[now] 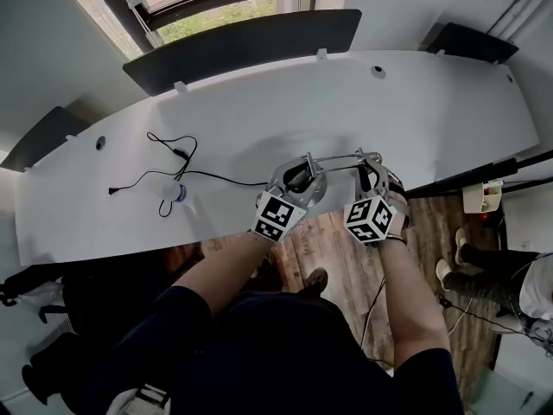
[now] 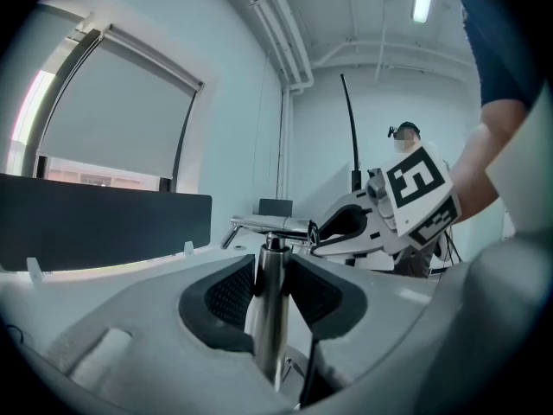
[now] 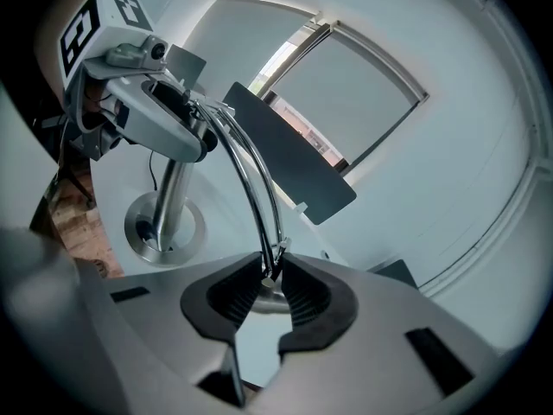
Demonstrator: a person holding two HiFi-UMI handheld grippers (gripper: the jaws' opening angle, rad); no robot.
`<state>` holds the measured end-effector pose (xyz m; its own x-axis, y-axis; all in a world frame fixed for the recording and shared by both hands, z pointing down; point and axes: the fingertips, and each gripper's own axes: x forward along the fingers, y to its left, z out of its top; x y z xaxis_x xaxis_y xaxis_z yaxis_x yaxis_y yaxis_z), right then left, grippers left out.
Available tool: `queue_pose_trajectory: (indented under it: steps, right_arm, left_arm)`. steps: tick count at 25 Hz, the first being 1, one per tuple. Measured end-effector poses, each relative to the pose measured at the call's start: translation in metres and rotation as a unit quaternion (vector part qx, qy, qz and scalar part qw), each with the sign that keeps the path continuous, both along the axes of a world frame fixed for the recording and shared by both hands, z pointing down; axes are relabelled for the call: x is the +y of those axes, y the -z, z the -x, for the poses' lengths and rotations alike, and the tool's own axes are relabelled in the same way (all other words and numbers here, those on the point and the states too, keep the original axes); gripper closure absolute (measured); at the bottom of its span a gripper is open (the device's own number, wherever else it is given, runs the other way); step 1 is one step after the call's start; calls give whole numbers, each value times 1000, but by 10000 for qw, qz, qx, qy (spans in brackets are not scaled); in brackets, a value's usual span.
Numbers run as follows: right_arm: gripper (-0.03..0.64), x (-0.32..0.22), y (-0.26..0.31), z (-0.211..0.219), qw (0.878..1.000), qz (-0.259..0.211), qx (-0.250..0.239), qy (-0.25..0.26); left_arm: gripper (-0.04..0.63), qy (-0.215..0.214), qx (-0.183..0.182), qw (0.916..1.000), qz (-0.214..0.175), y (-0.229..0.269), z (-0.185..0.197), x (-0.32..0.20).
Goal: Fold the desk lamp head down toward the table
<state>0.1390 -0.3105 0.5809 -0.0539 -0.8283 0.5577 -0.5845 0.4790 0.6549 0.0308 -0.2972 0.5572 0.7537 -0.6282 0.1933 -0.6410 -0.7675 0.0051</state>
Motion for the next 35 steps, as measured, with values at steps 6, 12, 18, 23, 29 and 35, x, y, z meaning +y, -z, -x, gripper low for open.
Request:
queue_pose_trajectory:
  steps: [6, 12, 18, 23, 29, 35]
  right_arm:
    - [538, 2, -19, 8, 9984, 227, -493, -135]
    - [543, 5, -37, 19, 9940, 401, -960, -323]
    - [546, 6, -46, 25, 9891, 464, -1341, -399]
    - [549, 7, -50, 30, 9855, 516, -1558, -434]
    - [557, 8, -56, 35, 9822, 543, -1731, -496]
    - [555, 8, -57, 34, 9821, 563, -1744, -432]
  left_arm:
    - [474, 7, 96, 9999, 48, 0, 0, 0]
    - [474, 57, 112, 9999, 74, 0, 0, 0]
    - [474, 136, 142, 9998, 76, -2, 1, -1]
    - [474, 189, 153, 9997, 77, -1, 2, -1]
    - [474, 269, 182, 9994, 74, -1, 1, -2]
    - [474, 317, 16, 9995, 40, -4, 0, -2]
